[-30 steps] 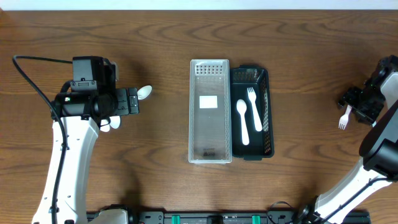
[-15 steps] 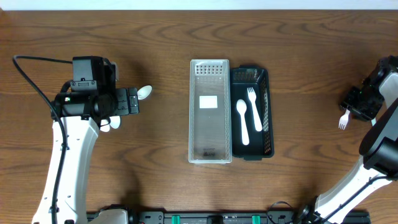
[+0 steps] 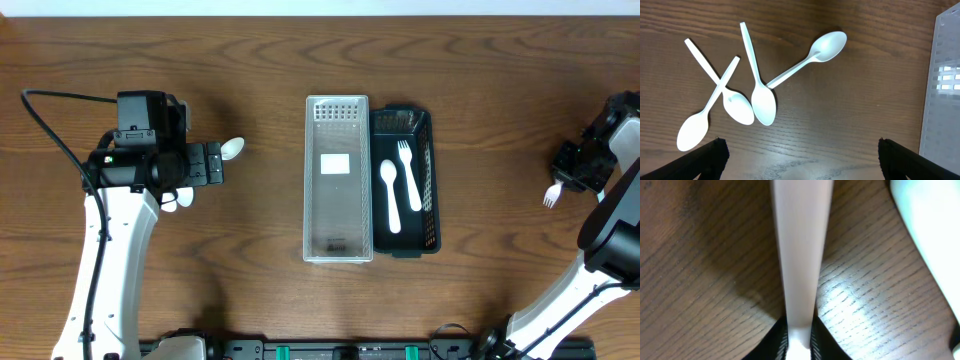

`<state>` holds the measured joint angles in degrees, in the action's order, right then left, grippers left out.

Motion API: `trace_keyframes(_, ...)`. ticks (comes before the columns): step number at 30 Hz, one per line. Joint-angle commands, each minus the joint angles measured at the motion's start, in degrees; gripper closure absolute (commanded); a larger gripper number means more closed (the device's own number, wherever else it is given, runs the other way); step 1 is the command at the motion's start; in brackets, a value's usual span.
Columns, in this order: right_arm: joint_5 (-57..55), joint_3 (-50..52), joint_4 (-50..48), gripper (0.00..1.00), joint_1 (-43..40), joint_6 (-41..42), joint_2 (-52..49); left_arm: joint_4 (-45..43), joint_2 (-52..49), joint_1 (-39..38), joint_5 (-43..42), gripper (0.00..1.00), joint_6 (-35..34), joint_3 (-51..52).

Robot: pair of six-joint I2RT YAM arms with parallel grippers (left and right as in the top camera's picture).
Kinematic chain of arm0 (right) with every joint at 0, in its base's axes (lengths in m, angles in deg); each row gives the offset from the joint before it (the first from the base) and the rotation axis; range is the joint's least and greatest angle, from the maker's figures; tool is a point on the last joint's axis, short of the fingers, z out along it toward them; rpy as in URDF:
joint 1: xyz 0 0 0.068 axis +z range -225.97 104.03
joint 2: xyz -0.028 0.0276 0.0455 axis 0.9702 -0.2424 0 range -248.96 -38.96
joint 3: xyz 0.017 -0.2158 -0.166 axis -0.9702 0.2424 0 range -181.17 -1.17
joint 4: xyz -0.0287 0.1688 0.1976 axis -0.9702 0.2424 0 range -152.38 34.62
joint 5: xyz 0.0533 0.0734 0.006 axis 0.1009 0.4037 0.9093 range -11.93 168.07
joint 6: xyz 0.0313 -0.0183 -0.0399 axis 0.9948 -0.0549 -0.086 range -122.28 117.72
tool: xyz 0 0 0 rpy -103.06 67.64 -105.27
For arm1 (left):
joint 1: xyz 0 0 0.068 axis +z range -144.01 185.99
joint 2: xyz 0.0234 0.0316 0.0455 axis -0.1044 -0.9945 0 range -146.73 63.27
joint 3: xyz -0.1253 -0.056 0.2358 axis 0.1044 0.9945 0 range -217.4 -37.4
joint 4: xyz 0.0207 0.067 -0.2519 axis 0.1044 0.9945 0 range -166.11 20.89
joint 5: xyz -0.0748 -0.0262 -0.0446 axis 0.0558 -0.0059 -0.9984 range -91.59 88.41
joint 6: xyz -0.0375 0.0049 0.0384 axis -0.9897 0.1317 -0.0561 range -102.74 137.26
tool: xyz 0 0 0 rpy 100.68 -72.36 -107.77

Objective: Pack container
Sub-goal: 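Move the right gripper back and grasp another white fork, then drop the second fork into the black basket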

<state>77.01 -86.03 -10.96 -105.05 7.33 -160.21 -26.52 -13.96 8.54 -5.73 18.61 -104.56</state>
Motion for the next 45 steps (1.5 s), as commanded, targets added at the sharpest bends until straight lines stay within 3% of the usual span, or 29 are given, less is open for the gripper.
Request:
trace_keyframes(1,0.0,0.7,0.2,0.88,-0.1,-0.3,-0.7,0.3,-0.2,0.3,-0.2,0.02,0.3,-0.6)
trace_keyframes(4,0.0,0.7,0.2,0.99,-0.1,-0.3,-0.7,0.3,-0.2,0.3,-0.2,0.02,0.3,-0.6)
trace_keyframes(13,0.0,-4.7,4.4,0.99,4.2,-0.3,6.9,0.3,-0.2,0.3,-0.2,0.02,0.3,-0.6)
trace_keyframes(21,0.0,-17.3,11.9,0.98,19.7,-0.2,20.3,0.3,-0.2,0.3,-0.2,0.02,0.3,-0.6)
trace_keyframes(25,0.0,-18.2,11.4,0.98,30.5,4.9,23.6,0.3,-0.2,0.3,-0.2,0.02,0.3,-0.6)
trace_keyframes(33,-0.2,-14.9,11.4,0.98,44.6,8.9,18.7,0.3,-0.2,0.3,-0.2,0.02,0.3,-0.6)
trace_keyframes(45,0.0,-6.5,8.6,0.99,51.3,9.4,3.8,0.3,-0.2,0.3,-0.2,0.02,0.3,-0.6)
